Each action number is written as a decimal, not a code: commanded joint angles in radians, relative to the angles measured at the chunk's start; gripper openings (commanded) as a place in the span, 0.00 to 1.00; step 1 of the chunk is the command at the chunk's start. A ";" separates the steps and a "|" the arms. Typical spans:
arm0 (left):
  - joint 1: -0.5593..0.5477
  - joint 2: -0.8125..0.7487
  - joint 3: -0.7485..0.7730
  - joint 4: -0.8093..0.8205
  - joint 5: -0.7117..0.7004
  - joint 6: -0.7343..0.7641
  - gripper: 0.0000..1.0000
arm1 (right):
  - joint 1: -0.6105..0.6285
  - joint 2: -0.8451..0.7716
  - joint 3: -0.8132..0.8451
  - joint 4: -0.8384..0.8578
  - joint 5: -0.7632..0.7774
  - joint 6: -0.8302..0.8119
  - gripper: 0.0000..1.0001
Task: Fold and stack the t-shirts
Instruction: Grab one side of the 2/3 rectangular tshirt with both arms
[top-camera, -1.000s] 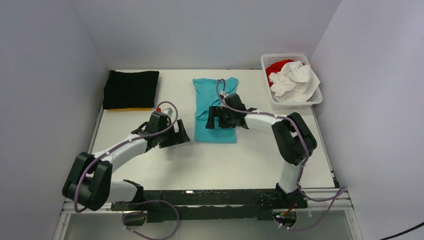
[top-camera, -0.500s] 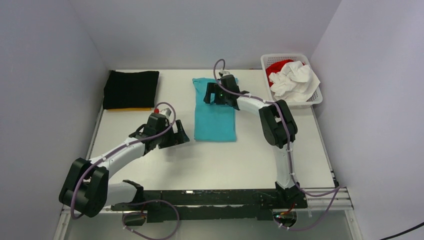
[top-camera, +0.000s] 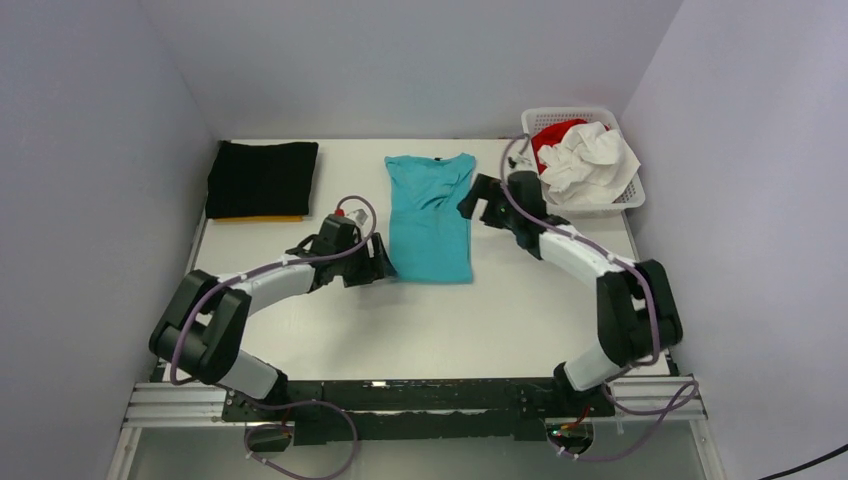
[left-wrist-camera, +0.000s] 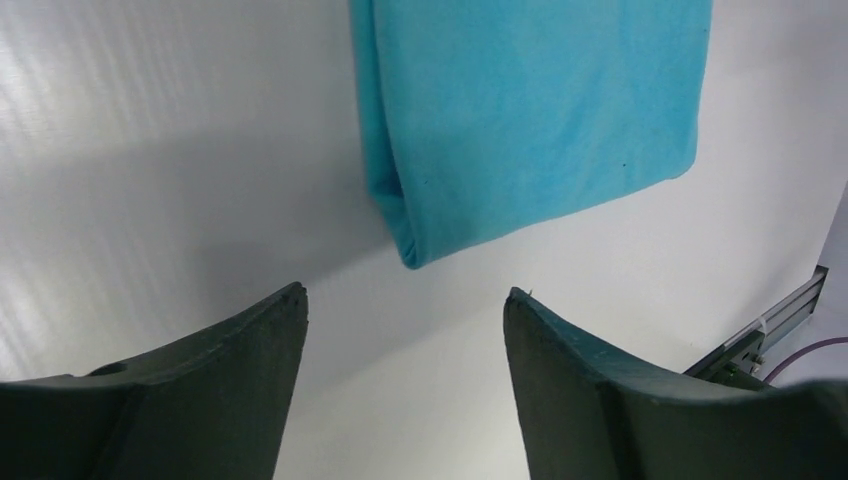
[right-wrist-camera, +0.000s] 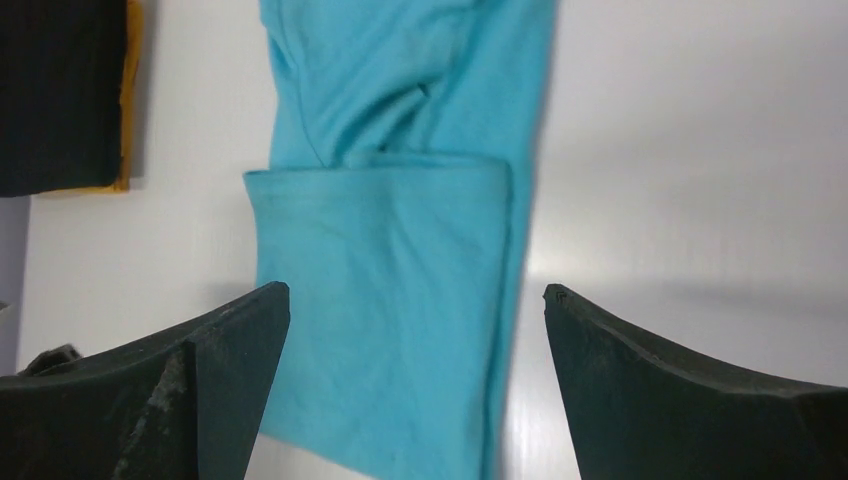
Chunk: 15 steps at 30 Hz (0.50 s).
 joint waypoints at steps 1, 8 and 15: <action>-0.016 0.056 0.035 0.058 0.027 -0.029 0.73 | -0.073 -0.093 -0.185 0.071 -0.172 0.094 1.00; -0.025 0.144 0.047 0.086 0.008 -0.037 0.62 | -0.077 -0.142 -0.271 -0.025 -0.226 0.080 1.00; -0.034 0.221 0.075 0.088 0.039 -0.031 0.38 | -0.076 -0.138 -0.325 -0.020 -0.264 0.105 1.00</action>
